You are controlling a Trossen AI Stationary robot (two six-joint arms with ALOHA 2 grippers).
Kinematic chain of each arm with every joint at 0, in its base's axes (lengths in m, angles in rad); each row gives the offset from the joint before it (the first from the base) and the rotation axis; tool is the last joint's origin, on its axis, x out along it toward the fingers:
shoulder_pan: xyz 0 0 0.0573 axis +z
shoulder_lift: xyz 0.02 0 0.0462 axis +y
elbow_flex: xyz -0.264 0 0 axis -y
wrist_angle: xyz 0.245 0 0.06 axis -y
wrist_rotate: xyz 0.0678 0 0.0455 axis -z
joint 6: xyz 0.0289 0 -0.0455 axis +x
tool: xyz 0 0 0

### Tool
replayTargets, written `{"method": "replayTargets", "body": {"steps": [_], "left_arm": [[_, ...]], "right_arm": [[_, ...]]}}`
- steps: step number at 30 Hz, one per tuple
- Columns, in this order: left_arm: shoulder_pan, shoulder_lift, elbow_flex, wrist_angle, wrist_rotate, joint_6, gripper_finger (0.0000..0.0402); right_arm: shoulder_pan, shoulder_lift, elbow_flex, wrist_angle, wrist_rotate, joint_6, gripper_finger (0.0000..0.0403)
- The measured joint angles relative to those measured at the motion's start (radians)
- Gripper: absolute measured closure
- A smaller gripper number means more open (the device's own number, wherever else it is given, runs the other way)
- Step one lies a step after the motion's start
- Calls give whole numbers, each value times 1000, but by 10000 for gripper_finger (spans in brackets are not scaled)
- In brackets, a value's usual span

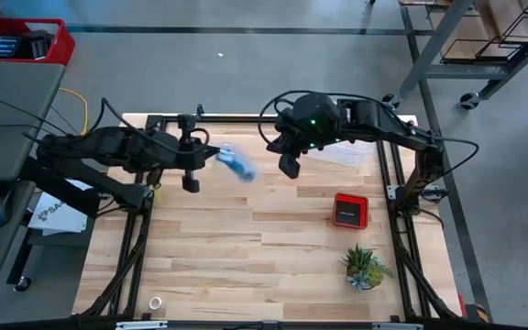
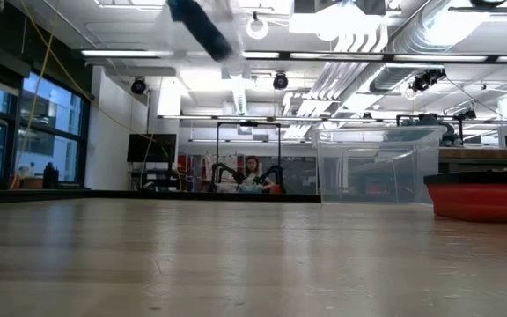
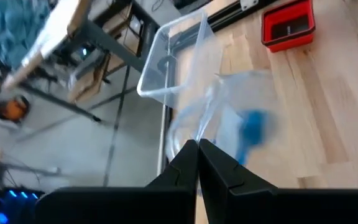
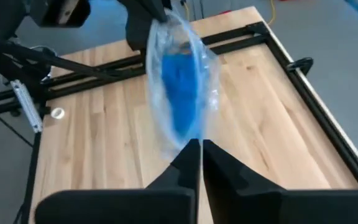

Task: Roll bandage
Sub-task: Put the rolled blue bandage into the transparent zip bag

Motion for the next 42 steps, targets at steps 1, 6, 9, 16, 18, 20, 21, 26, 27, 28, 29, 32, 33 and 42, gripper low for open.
{"method": "replayTargets", "body": {"steps": [1, 6, 9, 16, 18, 20, 21, 26, 27, 28, 29, 32, 33, 42], "left_arm": [[-5, -1, 11, -1, -1, 36, 401], [-18, 8, 40, 12, -46, 253, 401], [-18, 10, 40, 11, -127, 320, 401], [-55, 12, 40, 104, -249, 492, 401], [-66, 16, 40, 144, -275, 564, 401], [-76, 24, 39, 152, -291, 616, 401], [-77, 26, 39, 160, -294, 630, 401], [-77, 38, 39, 176, -302, 640, 401], [-77, 41, 39, 184, -305, 637, 402], [-77, 43, 39, 193, -309, 627, 401], [-77, 43, 39, 199, -311, 615, 401], [-77, 46, 39, 209, -316, 579, 401], [-77, 47, 39, 218, -321, 572, 401], [-103, 49, 39, 295, -437, 577, 401]], "right_arm": [[-2, 1, -3, 4, -14, -2, 388], [8, 36, -15, 28, -31, -50, 317], [45, 52, -17, 40, -7, -181, 264], [114, 80, -16, 90, 179, -430, 212], [117, 89, -16, 114, 256, -431, 216], [116, 89, -16, 124, 287, -431, 225], [114, 88, -16, 133, 287, -431, 230], [115, 87, -16, 147, 232, -421, 253], [117, 87, -16, 147, 229, -420, 256], [117, 87, -16, 148, 228, -420, 258], [117, 87, -16, 150, 228, -420, 259], [117, 90, -16, 167, 228, -381, 260], [116, 91, -16, 167, 229, -366, 260], [114, 91, -16, 152, 313, -251, 260]]}}
